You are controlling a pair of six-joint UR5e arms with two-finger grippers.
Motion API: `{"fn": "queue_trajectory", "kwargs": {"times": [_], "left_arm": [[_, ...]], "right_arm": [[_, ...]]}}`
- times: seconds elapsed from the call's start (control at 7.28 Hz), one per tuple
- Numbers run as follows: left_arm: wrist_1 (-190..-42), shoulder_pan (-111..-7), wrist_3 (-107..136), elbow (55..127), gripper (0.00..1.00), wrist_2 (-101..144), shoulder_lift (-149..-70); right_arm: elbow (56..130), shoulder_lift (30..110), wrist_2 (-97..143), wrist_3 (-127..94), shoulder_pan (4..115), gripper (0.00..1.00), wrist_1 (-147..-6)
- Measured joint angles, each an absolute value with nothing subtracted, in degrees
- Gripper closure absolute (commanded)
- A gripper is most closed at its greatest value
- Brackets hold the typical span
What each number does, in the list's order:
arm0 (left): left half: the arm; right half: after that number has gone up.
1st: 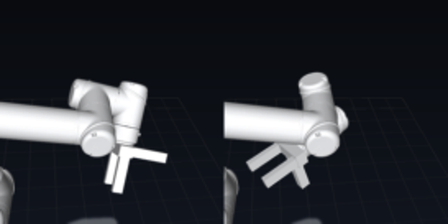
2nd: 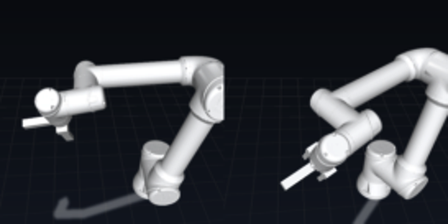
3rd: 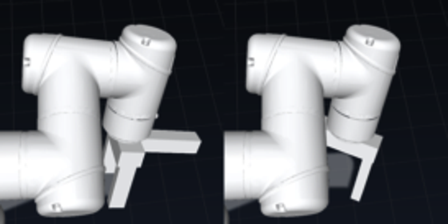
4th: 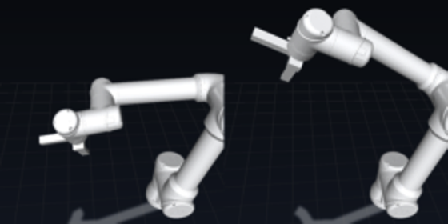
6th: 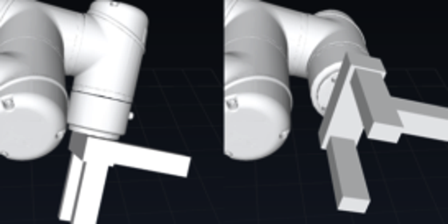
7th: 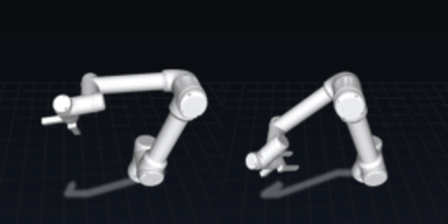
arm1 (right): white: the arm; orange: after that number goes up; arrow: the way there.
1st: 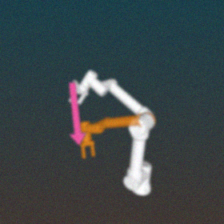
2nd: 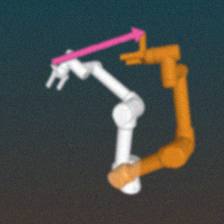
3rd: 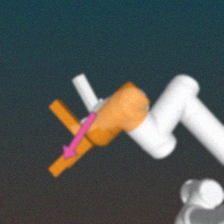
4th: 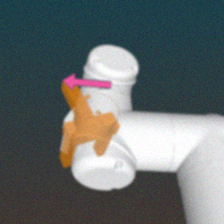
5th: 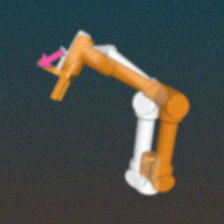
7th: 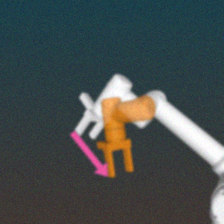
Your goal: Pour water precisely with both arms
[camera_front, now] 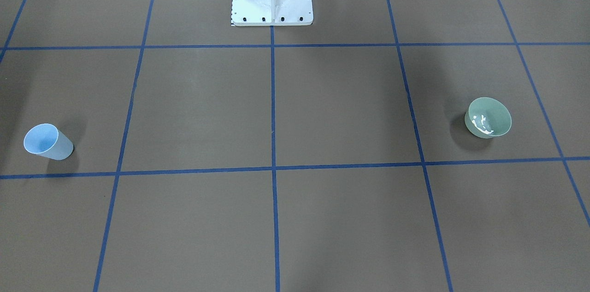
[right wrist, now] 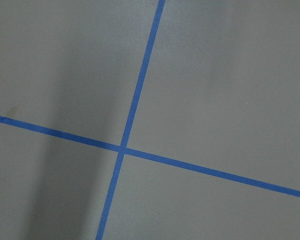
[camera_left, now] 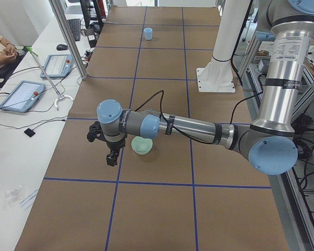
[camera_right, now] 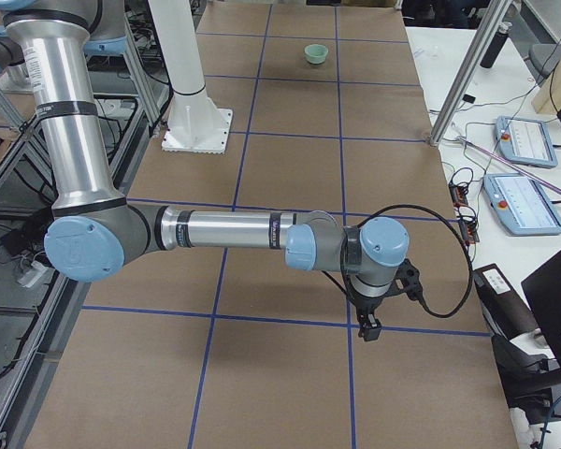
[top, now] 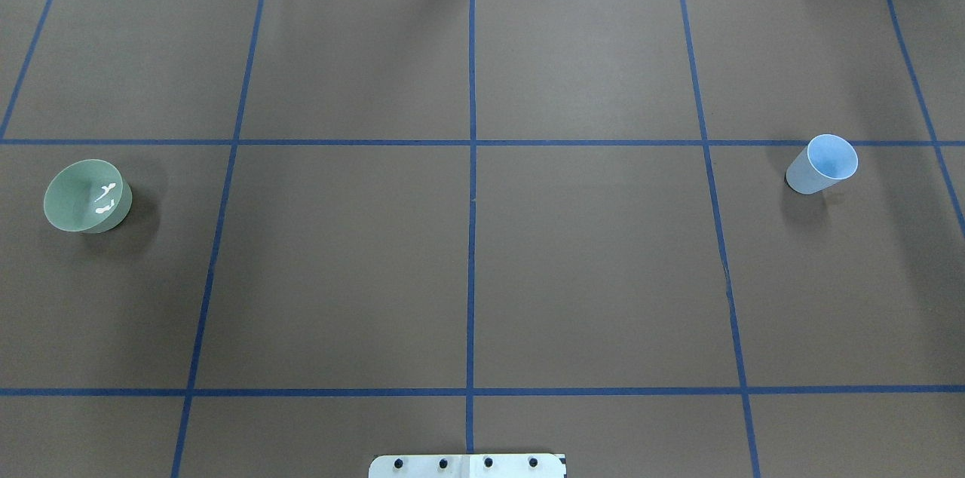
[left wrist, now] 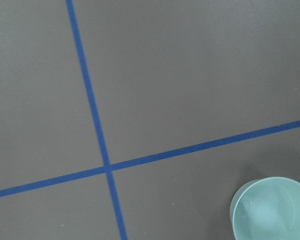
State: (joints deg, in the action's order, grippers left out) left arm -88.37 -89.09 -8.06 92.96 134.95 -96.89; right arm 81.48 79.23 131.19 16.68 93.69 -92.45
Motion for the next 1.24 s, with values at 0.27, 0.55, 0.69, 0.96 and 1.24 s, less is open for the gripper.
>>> {"fn": "queue_trajectory", "kwargs": {"times": [0.27, 0.55, 0.69, 0.96, 1.24], "left_arm": [[-86.2, -93.5, -12.7, 92.8, 0.00, 134.8, -96.3], [-86.3, -94.6, -12.8, 93.1, 0.00, 135.1, -95.0], [-86.5, -94.7, -12.6, 93.1, 0.00, 135.1, -94.1], [-86.7, -94.7, -12.4, 93.1, 0.00, 135.2, -93.3], [-86.9, -94.7, -12.3, 93.2, 0.00, 135.3, -93.3]], "right_arm": [[81.5, 79.3, 131.3, 16.6, 93.7, 0.00, -92.5], [81.6, 79.5, 131.4, 16.6, 93.7, 0.00, -92.6], [81.6, 79.5, 131.4, 16.6, 93.7, 0.00, -92.6], [81.7, 79.6, 131.6, 16.6, 93.7, 0.00, -92.4], [81.8, 79.7, 131.7, 16.3, 93.7, 0.00, -92.3]]}}
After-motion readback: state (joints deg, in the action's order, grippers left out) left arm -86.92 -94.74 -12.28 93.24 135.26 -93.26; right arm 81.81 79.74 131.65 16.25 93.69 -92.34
